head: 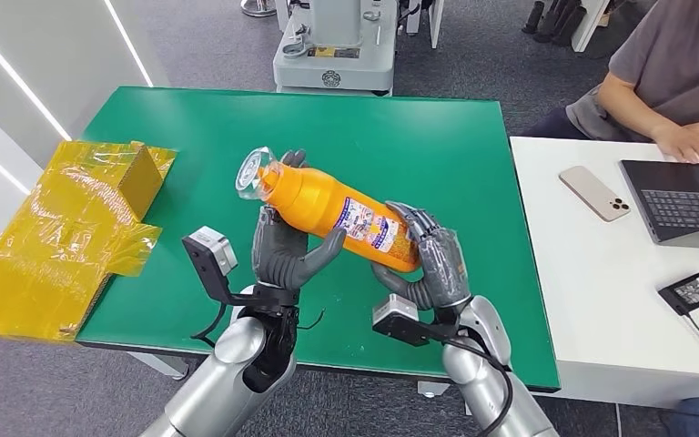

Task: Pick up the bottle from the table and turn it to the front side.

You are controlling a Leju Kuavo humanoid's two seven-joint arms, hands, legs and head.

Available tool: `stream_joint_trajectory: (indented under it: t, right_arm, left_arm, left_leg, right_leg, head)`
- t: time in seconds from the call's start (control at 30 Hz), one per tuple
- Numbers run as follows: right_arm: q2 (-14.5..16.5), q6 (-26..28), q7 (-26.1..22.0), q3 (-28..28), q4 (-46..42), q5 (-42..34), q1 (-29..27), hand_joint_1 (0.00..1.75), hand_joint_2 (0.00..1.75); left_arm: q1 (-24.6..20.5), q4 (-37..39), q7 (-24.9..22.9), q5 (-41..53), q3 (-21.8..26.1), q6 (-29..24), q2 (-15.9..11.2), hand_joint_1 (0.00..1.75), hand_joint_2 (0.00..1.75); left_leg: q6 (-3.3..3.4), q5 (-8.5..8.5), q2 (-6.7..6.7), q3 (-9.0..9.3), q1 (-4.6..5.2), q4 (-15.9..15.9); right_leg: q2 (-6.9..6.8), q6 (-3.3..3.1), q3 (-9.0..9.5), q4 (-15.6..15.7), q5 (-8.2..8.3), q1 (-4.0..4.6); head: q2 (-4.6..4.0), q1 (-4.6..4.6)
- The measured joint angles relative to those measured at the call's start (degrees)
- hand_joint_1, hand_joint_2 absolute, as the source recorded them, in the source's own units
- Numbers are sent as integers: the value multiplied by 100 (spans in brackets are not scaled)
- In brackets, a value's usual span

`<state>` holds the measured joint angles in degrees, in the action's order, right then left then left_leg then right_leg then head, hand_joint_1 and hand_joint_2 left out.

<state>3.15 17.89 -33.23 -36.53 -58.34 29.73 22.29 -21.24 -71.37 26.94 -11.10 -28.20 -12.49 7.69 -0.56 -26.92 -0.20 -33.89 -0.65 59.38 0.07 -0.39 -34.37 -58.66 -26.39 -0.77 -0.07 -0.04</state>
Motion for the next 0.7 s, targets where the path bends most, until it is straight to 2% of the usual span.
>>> stream_joint_trajectory:
  t: [0.3,0.63,0.67,0.7]
  right_arm:
    - [-1,-337,17,-73,69,-70,2,175,175]
    - [-16,-640,239,-204,181,130,1,175,175]
    - [-16,-665,245,-205,198,133,2,175,175]
    - [-16,-691,248,-206,215,136,4,175,175]
  left_arm:
    - [30,-1,-50,60,0,-39,0,0,175]
    - [42,-1,-67,161,0,-134,2,0,175]
    - [45,-2,-67,173,0,-151,2,35,175]
    - [49,-2,-67,184,0,-168,2,79,175]
  left_leg:
    - [0,0,0,0,0,0]
    - [0,0,0,0,0,0]
    - [0,0,1,0,0,0]
    - [0,0,0,0,0,0]
  right_leg:
    - [0,0,0,0,0,0]
    - [0,0,0,0,0,0]
    - [0,0,0,0,0,0]
    - [0,0,0,0,0,0]
  head:
    - [0,-1]
    - [0,1]
    - [0,0]
    - [0,0]
